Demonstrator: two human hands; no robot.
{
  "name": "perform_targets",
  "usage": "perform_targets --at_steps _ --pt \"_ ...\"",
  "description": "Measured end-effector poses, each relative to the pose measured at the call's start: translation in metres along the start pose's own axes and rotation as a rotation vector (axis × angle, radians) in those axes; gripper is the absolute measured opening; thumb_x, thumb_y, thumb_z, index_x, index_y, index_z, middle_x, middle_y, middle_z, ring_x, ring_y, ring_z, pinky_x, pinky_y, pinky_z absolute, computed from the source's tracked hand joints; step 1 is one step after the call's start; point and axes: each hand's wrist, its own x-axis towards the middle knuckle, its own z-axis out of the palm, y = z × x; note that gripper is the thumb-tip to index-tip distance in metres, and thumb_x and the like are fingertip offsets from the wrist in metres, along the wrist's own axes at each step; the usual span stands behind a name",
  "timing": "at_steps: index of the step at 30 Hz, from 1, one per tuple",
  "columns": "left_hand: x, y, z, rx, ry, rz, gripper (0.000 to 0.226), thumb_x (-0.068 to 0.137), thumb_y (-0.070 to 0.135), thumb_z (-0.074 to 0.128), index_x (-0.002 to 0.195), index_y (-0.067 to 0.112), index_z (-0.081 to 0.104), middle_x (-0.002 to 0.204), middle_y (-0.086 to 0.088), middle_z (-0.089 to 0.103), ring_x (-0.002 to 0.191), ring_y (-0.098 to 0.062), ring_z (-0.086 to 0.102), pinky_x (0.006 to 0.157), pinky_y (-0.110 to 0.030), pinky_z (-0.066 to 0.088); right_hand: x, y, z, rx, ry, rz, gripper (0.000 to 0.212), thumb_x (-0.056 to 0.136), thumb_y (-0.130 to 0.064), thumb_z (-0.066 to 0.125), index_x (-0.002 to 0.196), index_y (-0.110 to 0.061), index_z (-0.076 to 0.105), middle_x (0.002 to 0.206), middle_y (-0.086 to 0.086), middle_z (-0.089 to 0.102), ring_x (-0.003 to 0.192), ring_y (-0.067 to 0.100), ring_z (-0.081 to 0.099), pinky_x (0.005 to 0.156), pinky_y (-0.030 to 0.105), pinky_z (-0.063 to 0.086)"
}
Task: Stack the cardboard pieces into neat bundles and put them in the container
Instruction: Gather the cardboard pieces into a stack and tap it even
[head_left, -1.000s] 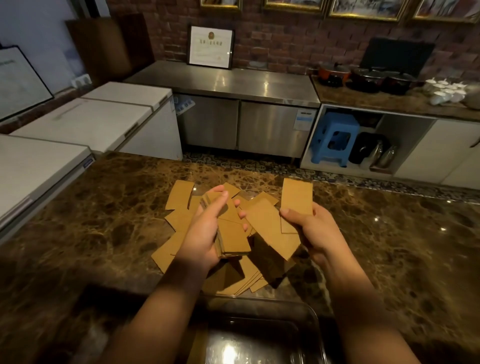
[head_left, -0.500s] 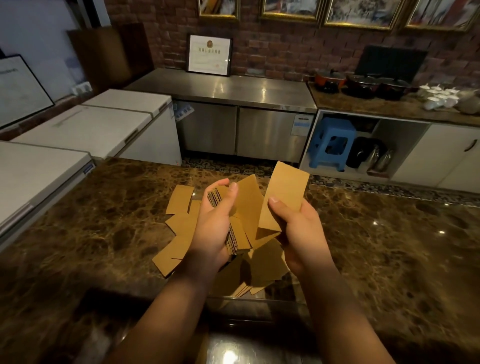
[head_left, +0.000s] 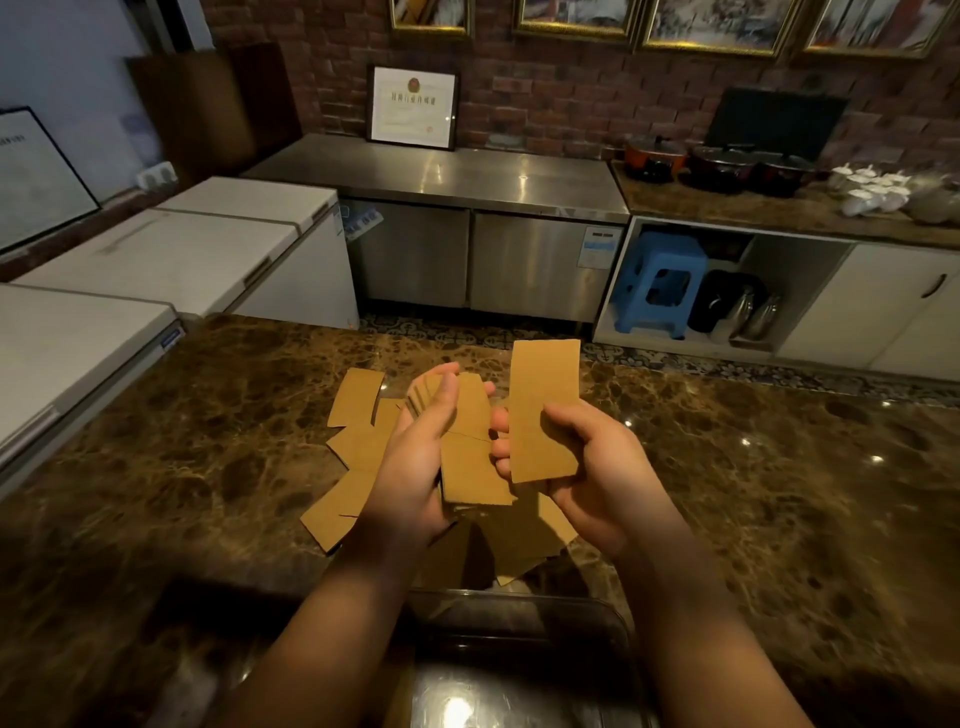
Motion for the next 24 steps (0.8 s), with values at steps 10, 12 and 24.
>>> perform_targets --at_steps 10,12,24 --pt "0.002 0.004 -0.001 0.101 0.07 0.115 0.055 0.074 0.064 0.062 0.12 0.033 0.062 0.114 -0.009 0.076 0.106 -0.031 0.072 0.078 -0.049 0.059 0.0 0.009 0.002 -0.327 -0.029 -0.054 0.039 0.101 -0.003 0.049 0.132 -0.023 0.061 0.118 0.006 0.073 0.107 0.023 0.071 0.088 0.04 0.061" --pt "0.003 0.006 -0.001 0.076 0.094 0.107 0.053 0.069 0.057 0.074 0.115 0.035 0.067 0.111 -0.01 0.076 0.102 -0.032 0.073 0.075 -0.049 0.06 0.002 0.011 0.001 -0.441 0.018 -0.112 0.046 0.096 0.004 0.057 0.128 -0.029 0.062 0.107 -0.003 0.075 0.102 0.018 0.072 0.081 0.032 0.062" --pt "0.007 0.017 -0.035 -0.214 0.215 -0.181 0.026 0.086 0.025 0.07 0.108 0.017 0.059 0.091 -0.016 0.072 0.075 -0.027 0.071 0.069 -0.042 0.061 0.046 0.007 -0.025 -0.83 0.189 -0.188 0.033 0.091 -0.045 0.067 0.12 -0.031 0.058 0.101 -0.013 0.069 0.082 0.004 0.067 0.057 0.018 0.052"
